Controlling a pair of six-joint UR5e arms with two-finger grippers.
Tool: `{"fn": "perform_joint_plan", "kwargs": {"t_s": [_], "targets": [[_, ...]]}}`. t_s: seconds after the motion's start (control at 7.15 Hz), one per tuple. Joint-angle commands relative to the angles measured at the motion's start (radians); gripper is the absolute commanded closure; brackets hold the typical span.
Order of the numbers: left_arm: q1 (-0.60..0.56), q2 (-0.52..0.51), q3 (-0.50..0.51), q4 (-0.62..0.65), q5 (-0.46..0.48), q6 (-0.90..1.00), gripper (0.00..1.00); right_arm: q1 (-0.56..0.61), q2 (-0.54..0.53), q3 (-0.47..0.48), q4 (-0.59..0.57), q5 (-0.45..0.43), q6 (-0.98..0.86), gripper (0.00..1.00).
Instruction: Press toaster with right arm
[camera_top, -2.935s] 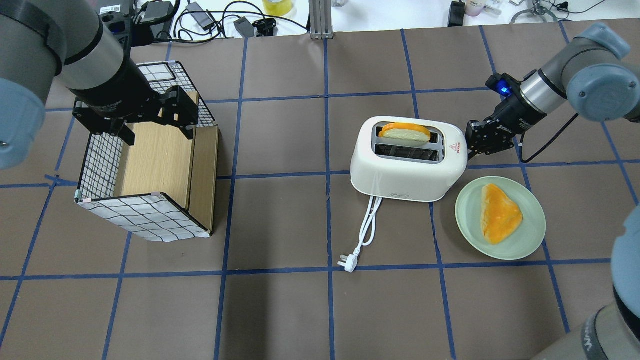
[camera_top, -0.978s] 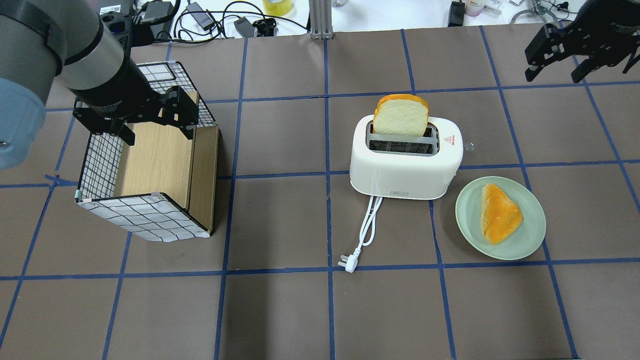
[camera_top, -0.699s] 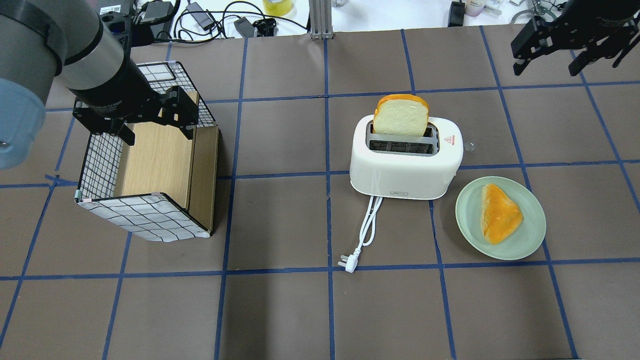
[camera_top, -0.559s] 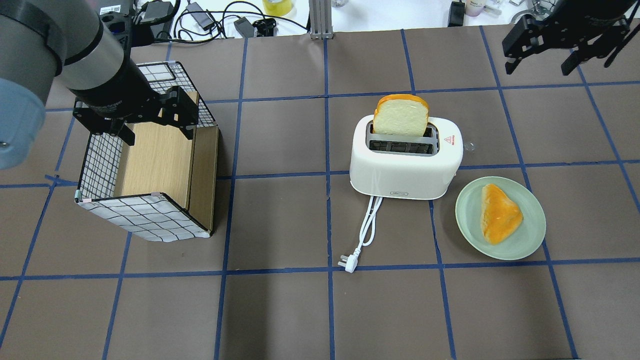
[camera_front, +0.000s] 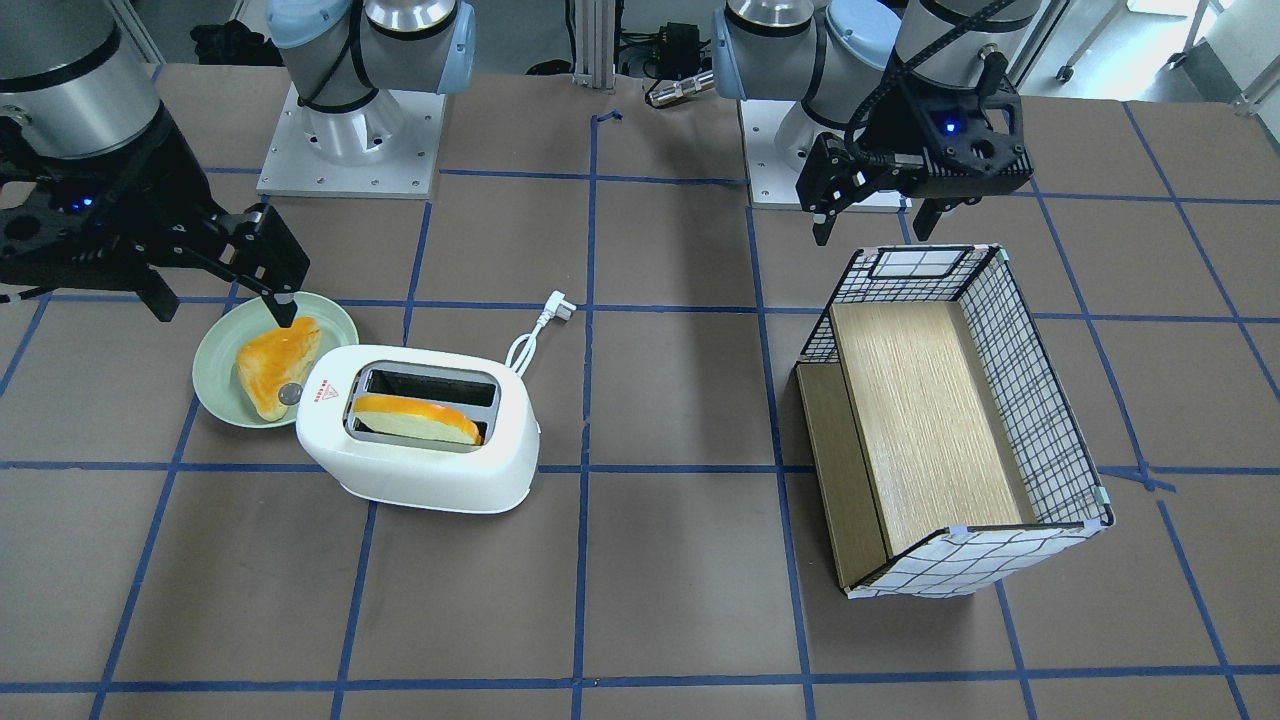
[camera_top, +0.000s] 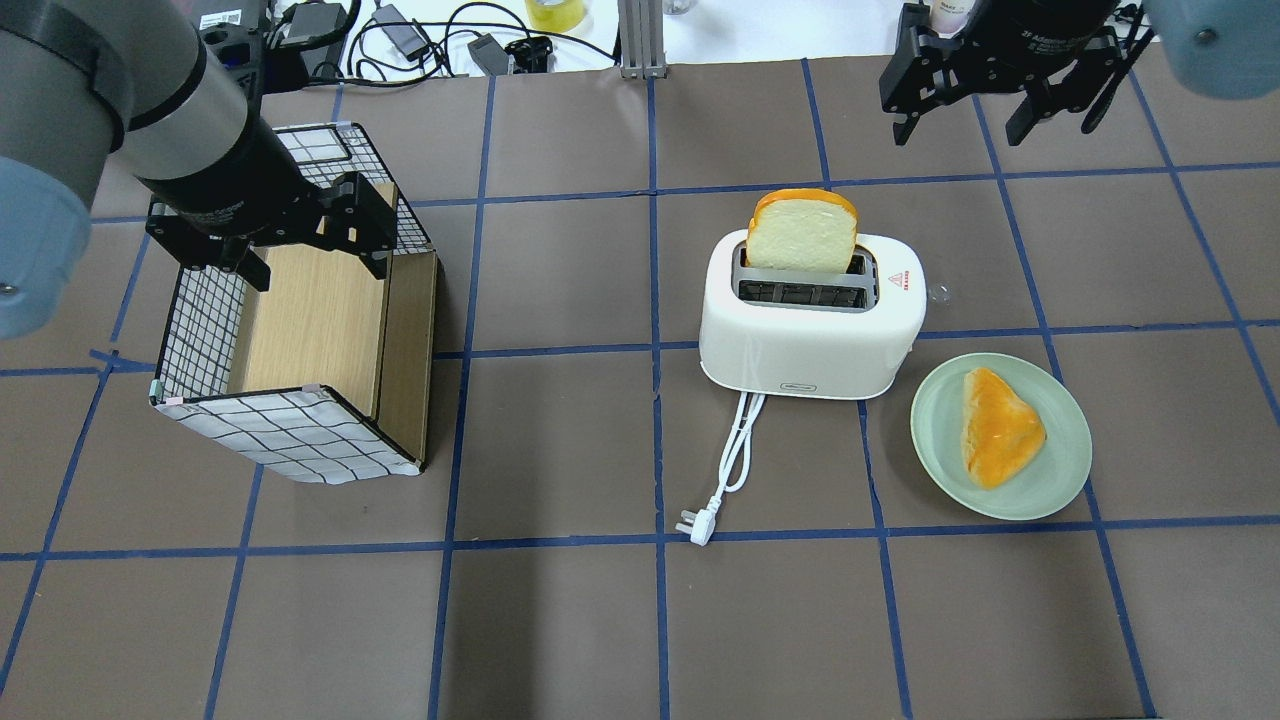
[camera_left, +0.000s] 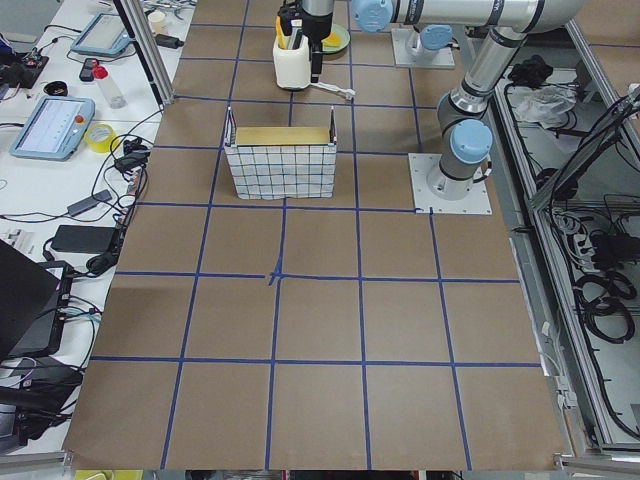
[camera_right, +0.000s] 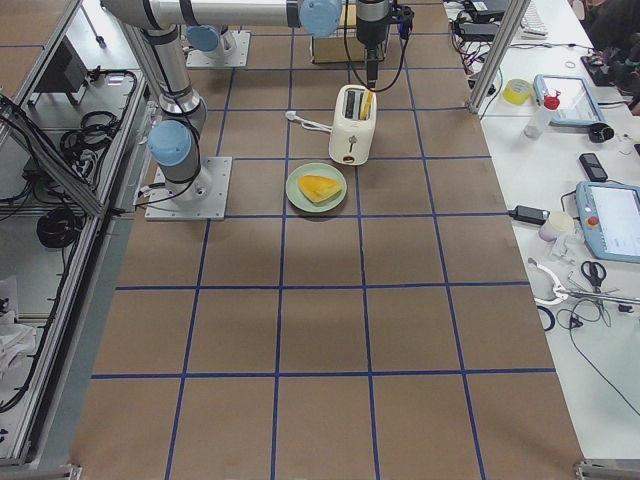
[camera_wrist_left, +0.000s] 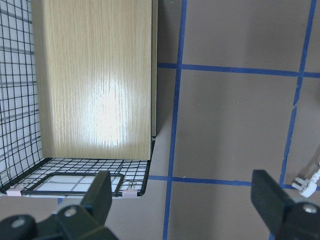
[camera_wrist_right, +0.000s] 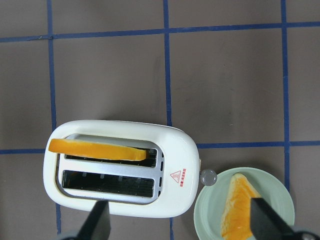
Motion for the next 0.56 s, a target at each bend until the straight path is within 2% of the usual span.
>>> {"fn": "perform_joint_plan", "kwargs": {"t_s": [0.0, 0.42], "targets": [[0.0, 0.0, 0.0, 0.0, 0.001, 0.0, 0.0, 0.014, 0.005, 0.004, 0.003, 0.003, -0.067, 0.0], [0.0, 0.0, 0.0, 0.0, 0.001, 0.0, 0.0, 0.016, 0.002, 0.007, 0.006, -0.002, -0.074, 0.0]]}}
